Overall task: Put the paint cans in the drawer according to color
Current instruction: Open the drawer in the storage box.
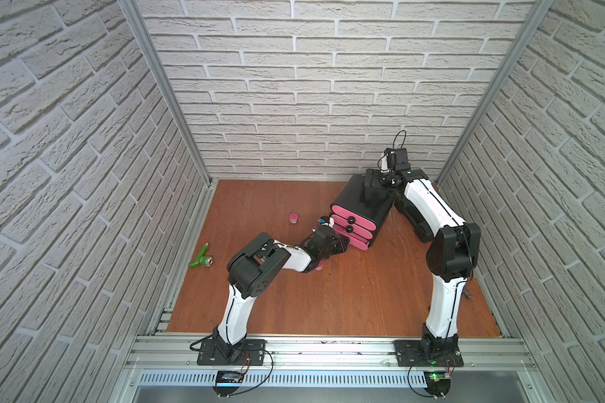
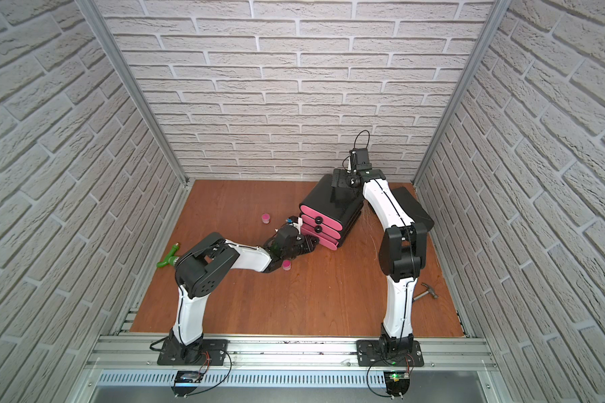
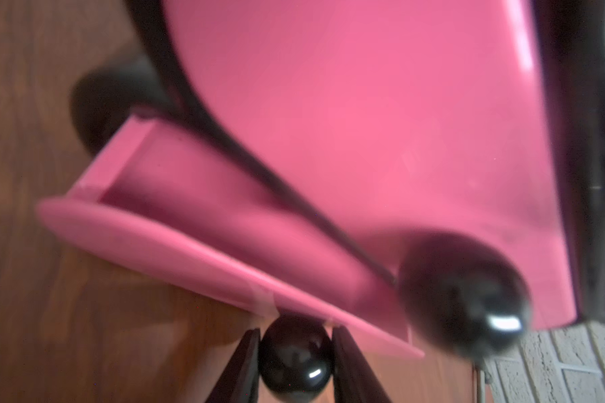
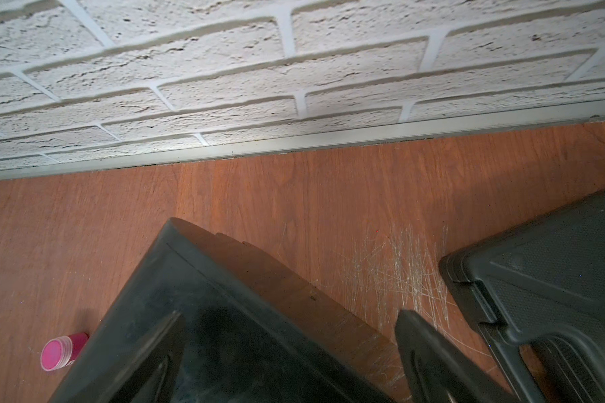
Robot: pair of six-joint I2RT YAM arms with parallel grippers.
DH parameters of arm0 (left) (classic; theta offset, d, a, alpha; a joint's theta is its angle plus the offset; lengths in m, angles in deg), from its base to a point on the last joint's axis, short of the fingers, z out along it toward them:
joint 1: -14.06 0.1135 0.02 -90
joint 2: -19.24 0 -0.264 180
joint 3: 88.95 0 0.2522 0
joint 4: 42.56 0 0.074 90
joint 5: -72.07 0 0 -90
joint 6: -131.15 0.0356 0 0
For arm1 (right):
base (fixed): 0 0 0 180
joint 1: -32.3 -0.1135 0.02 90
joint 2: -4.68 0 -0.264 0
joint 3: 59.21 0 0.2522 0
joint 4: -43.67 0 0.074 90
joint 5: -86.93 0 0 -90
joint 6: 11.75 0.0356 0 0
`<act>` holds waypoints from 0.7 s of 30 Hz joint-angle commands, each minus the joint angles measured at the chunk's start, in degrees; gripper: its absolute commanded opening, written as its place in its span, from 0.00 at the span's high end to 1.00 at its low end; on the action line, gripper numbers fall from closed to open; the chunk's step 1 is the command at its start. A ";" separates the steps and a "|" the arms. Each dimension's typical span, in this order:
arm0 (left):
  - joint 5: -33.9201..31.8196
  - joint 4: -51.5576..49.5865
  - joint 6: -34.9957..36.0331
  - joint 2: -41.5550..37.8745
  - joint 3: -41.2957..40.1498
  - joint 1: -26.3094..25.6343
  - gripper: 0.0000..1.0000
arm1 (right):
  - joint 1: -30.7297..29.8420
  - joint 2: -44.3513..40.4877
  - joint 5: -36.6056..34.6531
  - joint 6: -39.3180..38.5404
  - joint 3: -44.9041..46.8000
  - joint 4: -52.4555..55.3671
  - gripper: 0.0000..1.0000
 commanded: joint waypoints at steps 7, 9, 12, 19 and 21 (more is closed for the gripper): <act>-1.59 -2.71 -0.68 -7.90 -7.15 -1.55 0.75 | -0.75 0.72 3.66 4.10 4.50 11.70 0.02; -1.80 -3.08 -0.65 -8.41 -7.72 -1.80 0.72 | -0.69 0.48 3.64 3.99 4.79 11.61 0.02; -2.46 -3.74 -0.61 -9.30 -7.79 -1.88 0.61 | -0.73 0.24 3.66 3.76 4.80 11.82 0.02; -2.12 -9.37 1.78 -15.60 -6.65 -0.94 0.47 | -0.65 -2.55 3.57 1.37 1.85 15.54 0.02; -1.91 -12.94 2.51 -18.61 -6.93 -0.59 0.41 | -0.57 -4.08 4.27 -0.09 1.59 16.88 0.01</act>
